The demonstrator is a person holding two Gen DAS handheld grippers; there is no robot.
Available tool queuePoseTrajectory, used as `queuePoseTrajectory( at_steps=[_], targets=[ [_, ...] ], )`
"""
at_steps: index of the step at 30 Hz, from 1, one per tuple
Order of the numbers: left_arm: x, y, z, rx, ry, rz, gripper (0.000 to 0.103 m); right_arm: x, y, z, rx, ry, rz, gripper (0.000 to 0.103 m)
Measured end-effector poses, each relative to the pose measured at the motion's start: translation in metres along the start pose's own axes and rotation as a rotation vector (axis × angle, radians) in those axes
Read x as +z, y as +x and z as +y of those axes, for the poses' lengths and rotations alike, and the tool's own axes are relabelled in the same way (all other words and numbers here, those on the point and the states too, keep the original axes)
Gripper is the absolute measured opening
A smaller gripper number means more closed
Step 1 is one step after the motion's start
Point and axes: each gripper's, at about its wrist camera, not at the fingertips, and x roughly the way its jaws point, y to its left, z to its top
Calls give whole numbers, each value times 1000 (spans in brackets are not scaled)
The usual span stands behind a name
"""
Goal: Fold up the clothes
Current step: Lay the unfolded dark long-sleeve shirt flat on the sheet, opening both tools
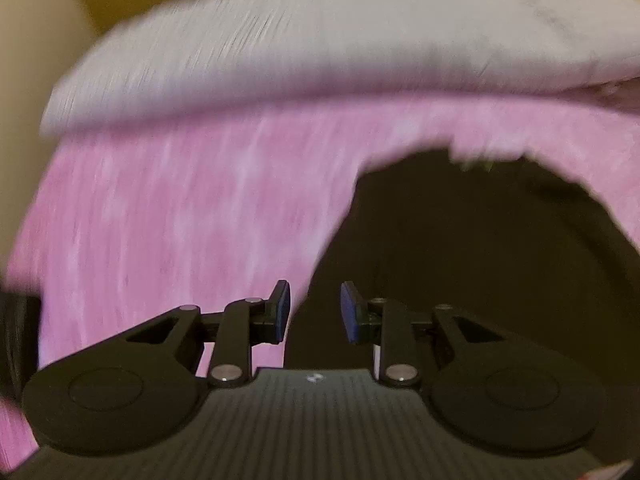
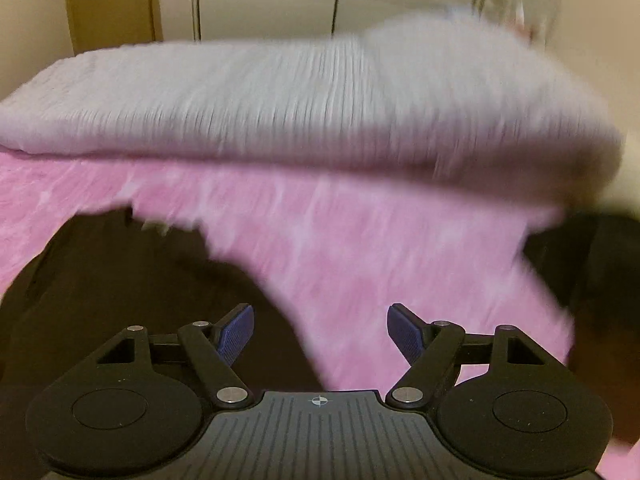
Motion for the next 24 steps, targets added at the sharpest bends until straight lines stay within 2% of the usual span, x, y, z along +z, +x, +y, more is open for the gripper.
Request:
queuePoseTrajectory(
  at_steps=[3,6,11,14,18,21,23,24],
  targets=[
    [-60,-8,18,-22,-91,95,26,-38,-1,3,72,110,104,75],
    [-104,-16,36,-45,-191,180,29,-76,-3,16,128,207,200,75],
    [-160,-25,50,-136,-305,282,30,-126,-19,38,149,250,283,75],
    [-182,-23,47,-162,-299,292,33,-151,-15,46,125,290,296,75],
    [-209,-10,38,-177,-198,331,33,-179,-16,66,87,323,305,75],
    [-224,-5,38,-257,-188,320,33,-199,-22,84,56,334,310,75],
    [-230,1,45,-287,-203,288,26,-212,-26,97,35,342,312,75],
    [-232,4,49,-284,-192,271,6,-218,-28,103,24,345,313,75]
  ],
)
